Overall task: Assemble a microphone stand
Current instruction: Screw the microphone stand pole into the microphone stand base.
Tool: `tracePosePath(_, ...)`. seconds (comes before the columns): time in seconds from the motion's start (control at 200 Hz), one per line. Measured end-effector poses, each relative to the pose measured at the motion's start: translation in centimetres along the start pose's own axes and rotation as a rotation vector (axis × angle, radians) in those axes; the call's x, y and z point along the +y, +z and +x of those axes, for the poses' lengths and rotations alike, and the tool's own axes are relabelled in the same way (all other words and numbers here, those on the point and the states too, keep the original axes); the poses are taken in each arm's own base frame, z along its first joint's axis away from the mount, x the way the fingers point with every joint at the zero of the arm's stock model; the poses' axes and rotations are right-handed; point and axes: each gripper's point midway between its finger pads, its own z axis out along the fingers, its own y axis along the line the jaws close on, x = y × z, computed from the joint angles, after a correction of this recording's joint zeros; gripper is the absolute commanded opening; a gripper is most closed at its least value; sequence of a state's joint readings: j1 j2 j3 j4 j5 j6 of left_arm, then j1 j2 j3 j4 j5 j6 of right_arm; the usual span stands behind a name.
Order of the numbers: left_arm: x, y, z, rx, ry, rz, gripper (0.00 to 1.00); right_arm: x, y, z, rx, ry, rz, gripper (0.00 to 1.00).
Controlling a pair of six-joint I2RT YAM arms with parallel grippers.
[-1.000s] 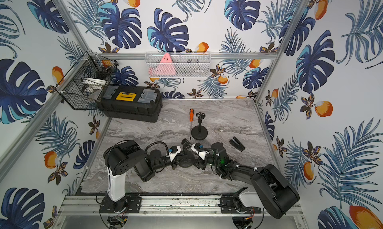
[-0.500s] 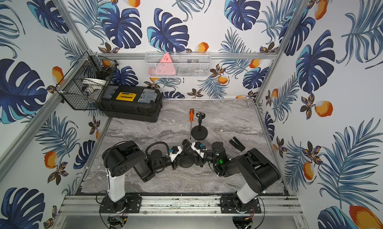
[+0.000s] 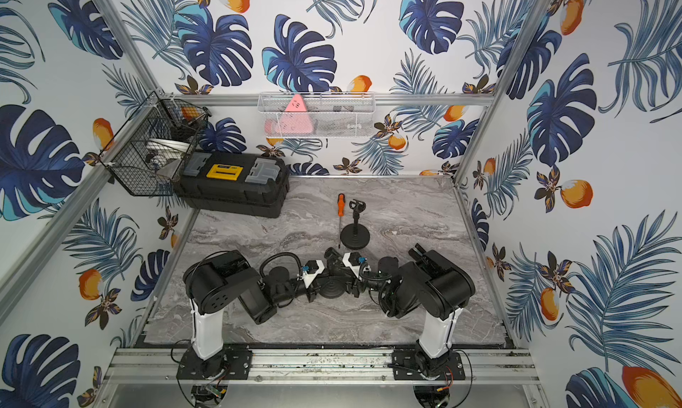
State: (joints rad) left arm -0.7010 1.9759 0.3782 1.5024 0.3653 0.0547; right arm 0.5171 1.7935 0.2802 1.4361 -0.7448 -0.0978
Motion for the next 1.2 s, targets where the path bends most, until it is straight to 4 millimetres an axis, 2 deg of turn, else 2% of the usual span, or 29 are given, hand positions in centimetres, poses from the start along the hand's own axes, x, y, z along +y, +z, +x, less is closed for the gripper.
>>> tracePosePath(0.23,0.0,0.0,0.0,0.005,-0.002,0.0,0.14,-0.5,-0.4,-1.8,-0.044,-0.035,0.048,0.57)
tracePosePath(0.32,0.0,0.0,0.0,0.005,-0.002,0.0,0.14,-0.7,-0.4,-2.1,-0.051,-0.037,0.056,0.57)
tracePosePath(0.4,0.0,0.0,0.0,0.006,-0.002,0.0,0.14,-0.7,-0.3,-2.5,-0.06,-0.041,0.056,0.51)
tracePosePath(0.555,0.0,0.0,0.0,0.006,-0.002,0.0,0.14,-0.8,0.0,-3.0,-0.071,-0.03,0.042,0.46)
tracePosePath(0.616,0.0,0.0,0.0,0.005,-0.002,0.0,0.14,-0.6,0.1,-3.0,-0.071,-0.026,0.031,0.47)
tracePosePath(0.756,0.0,0.0,0.0,0.007,-0.002,0.0,0.14,-0.4,0.4,-3.0,-0.071,-0.019,0.023,0.56)
tracePosePath(0.831,0.0,0.0,0.0,0.007,-0.002,0.0,0.14,-0.1,0.7,-3.0,-0.072,-0.018,0.011,0.57)
tracePosePath(0.906,0.0,0.0,0.0,0.008,-0.002,0.0,0.14,0.1,1.0,-3.0,-0.071,-0.02,0.01,0.53)
tracePosePath(1.061,0.0,0.0,0.1,0.005,-0.001,0.0,0.14,0.0,1.3,-3.2,-0.075,-0.022,0.01,0.36)
tracePosePath(1.201,0.0,0.0,0.0,0.0,0.0,-0.001,0.14,0.1,1.3,-3.5,-0.083,-0.026,0.007,0.3)
